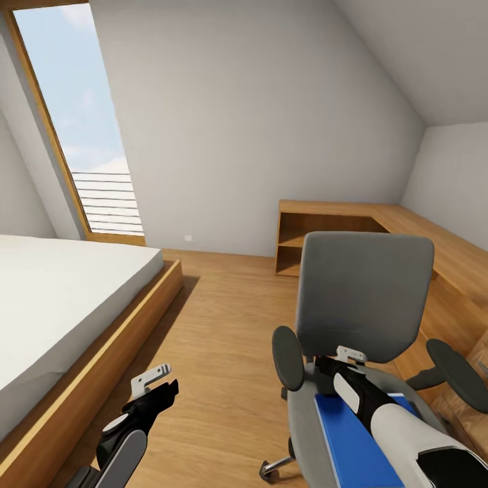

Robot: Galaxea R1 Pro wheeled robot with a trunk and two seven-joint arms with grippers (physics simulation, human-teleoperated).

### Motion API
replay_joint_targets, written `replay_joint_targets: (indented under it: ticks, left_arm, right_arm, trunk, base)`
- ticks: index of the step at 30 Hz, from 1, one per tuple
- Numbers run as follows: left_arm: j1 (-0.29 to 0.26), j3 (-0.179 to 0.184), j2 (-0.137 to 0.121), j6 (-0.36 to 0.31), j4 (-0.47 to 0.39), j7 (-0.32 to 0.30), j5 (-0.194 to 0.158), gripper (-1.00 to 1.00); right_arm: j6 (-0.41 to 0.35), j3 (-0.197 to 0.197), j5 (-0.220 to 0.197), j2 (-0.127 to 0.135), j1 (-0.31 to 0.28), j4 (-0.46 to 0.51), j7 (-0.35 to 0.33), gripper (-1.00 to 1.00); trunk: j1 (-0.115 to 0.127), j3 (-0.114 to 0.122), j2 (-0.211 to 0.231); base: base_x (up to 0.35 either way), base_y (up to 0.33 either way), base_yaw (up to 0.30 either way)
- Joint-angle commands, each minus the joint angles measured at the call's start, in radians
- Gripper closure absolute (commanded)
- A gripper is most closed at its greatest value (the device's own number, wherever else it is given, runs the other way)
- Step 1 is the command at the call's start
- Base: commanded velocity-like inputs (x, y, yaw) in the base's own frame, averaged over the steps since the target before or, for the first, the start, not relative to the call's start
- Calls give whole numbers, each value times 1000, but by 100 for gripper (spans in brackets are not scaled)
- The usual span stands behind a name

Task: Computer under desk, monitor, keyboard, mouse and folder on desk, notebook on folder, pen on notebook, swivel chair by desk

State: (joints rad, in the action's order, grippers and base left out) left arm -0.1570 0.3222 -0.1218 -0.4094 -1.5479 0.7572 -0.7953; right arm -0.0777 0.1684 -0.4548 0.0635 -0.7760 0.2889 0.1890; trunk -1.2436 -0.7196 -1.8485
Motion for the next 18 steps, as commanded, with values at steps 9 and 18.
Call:
replay_joint_targets:
  ticks: [9, 18]
  left_arm:
    - [-1, 2, -1, -2, -1, 8, -5, -100]
    - [-1, 3, -1, -3, -1, 8, -5, -100]
  right_arm:
    - [-13, 6, -7, 1, 0, -1, 13, -100]
    - [-76, 4, -9, 3, 0, -2, 15, -100]
  trunk:
    - [0, -1, 0]
    - [0, -1, 0]
  base:
    - [0, 0, 0]
    - [0, 0, 0]
